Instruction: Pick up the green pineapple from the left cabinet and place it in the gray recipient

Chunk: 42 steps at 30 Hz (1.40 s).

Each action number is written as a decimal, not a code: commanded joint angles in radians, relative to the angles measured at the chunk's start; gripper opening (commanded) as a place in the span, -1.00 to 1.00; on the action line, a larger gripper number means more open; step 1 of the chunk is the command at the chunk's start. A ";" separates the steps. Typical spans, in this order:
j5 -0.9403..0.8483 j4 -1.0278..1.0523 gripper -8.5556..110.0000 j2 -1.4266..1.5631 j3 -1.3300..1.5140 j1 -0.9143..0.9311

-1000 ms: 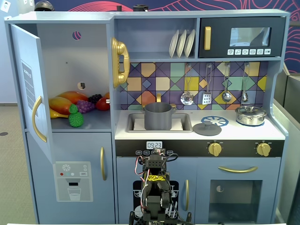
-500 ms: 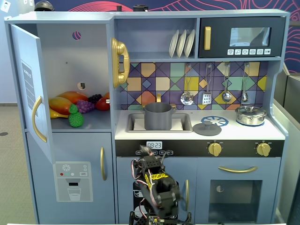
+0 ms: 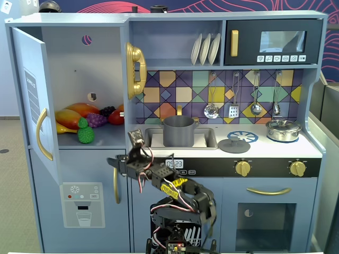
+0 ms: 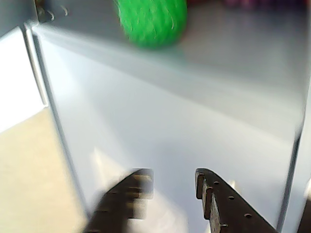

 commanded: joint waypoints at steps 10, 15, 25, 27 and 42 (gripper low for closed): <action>-0.043 -0.238 -0.48 -0.456 -0.417 0.021; -0.041 -0.321 -0.46 -0.609 -0.525 0.028; -0.031 -0.336 -0.33 -0.801 -0.672 0.020; -0.025 -0.341 -0.33 -0.841 -0.712 0.020; -0.078 -0.336 -0.62 -1.077 -0.965 0.002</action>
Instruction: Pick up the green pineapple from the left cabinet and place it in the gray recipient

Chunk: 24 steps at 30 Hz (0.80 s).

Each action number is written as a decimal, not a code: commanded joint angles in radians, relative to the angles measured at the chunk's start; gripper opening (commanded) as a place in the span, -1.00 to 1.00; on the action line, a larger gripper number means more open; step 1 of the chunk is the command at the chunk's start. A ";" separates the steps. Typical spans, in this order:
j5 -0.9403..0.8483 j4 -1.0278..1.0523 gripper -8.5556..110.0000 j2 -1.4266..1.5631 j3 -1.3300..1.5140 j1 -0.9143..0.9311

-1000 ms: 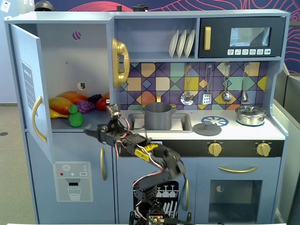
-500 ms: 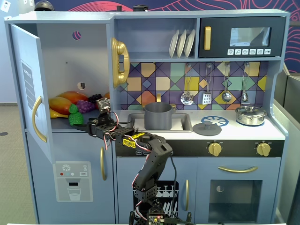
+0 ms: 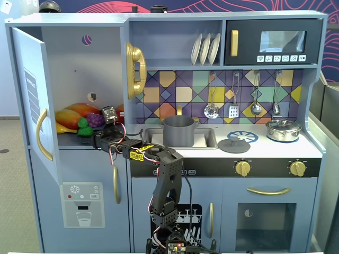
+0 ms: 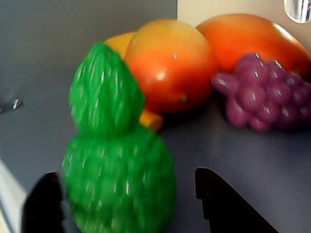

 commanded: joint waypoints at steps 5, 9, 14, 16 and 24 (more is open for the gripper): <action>-0.117 -0.021 -0.86 0.000 -0.146 -0.029; -0.150 0.002 -0.86 0.129 -0.084 -0.071; -0.186 0.060 -0.86 0.477 0.160 -0.164; -0.201 0.091 -0.86 0.629 0.262 -0.172; -0.239 0.310 -0.86 1.121 0.457 0.051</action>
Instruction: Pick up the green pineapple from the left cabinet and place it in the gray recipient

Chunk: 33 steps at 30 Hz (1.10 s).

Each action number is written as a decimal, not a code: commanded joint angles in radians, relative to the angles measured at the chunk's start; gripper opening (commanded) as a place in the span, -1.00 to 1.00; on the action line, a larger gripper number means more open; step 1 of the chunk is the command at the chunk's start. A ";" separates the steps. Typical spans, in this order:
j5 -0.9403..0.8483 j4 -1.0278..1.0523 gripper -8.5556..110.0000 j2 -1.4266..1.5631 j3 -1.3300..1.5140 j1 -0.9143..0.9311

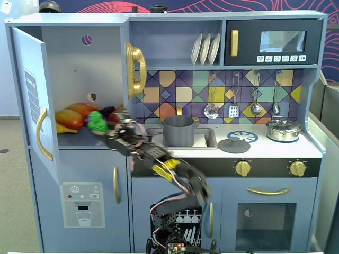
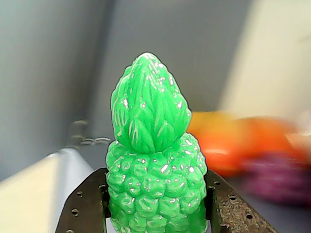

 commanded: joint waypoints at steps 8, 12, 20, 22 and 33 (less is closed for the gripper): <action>0.147 0.213 -0.86 0.295 -0.114 0.569; 0.238 0.275 -0.86 0.193 -0.212 0.782; 0.261 0.480 -0.86 -0.179 -0.557 0.943; 0.259 0.503 -0.86 -0.272 -0.643 0.936; 0.178 0.571 -0.86 -0.578 -0.811 0.914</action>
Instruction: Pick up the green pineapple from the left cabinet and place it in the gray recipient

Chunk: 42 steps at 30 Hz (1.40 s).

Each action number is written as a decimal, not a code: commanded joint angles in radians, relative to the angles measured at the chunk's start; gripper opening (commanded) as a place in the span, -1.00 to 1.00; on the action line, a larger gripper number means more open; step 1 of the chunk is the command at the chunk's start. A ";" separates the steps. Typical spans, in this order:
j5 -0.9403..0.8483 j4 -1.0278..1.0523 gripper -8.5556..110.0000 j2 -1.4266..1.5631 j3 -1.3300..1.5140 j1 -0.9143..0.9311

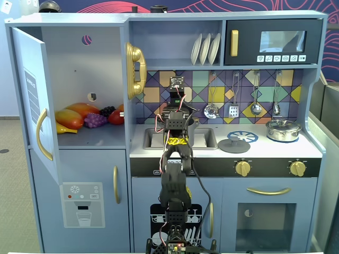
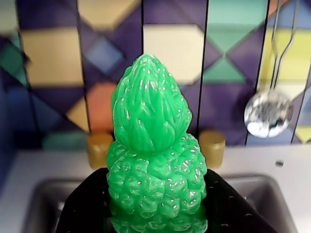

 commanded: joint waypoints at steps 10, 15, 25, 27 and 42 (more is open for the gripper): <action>-0.043 -0.048 -0.40 -0.118 -0.067 0.017; -0.057 -0.072 -0.45 -0.084 -0.077 0.011; -0.114 0.517 -0.86 0.488 0.173 0.049; -0.127 0.601 -0.86 0.615 0.325 0.060; -0.048 0.445 -0.86 0.815 1.259 -0.008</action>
